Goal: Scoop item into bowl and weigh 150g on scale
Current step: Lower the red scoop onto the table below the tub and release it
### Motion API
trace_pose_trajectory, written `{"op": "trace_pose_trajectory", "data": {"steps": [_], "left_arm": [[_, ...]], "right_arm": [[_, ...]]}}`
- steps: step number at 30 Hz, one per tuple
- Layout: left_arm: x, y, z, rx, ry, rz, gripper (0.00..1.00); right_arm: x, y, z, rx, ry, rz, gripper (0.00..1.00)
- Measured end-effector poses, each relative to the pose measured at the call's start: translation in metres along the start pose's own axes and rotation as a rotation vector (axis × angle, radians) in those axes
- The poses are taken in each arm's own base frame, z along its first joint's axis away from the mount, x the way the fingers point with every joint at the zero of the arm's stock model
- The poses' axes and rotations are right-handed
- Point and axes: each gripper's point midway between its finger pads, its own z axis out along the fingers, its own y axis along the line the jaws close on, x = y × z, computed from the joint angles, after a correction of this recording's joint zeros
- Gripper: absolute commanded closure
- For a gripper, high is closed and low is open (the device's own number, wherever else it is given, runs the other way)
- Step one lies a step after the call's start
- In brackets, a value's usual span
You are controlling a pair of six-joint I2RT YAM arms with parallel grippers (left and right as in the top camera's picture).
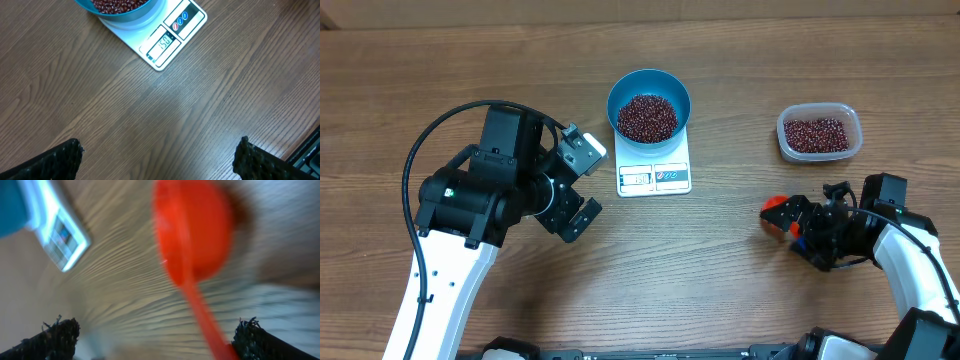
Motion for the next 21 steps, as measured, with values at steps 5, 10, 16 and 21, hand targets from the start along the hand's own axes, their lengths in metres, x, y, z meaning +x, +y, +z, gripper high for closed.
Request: {"op": "trace_pose_trajectory", "data": {"steps": [5, 10, 16, 21], "left_arm": [[0.000, 0.000, 0.000, 0.000, 0.000, 0.000, 0.00], [0.000, 0.000, 0.000, 0.000, 0.000, 0.000, 0.00], [0.000, 0.000, 0.000, 0.000, 0.000, 0.000, 0.00], [0.000, 0.000, 0.000, 0.000, 0.000, 0.000, 0.00]], "right_arm": [[-0.008, -0.023, -0.008, 0.162, -0.038, 0.058, 0.00], [-0.041, -0.025, -0.034, 0.287, -0.152, 0.033, 0.00], [-0.062, -0.023, -0.072, 0.427, -0.232, 0.028, 0.00], [-0.068, -0.008, -0.097, 0.450, -0.257, 0.021, 0.00]]}}
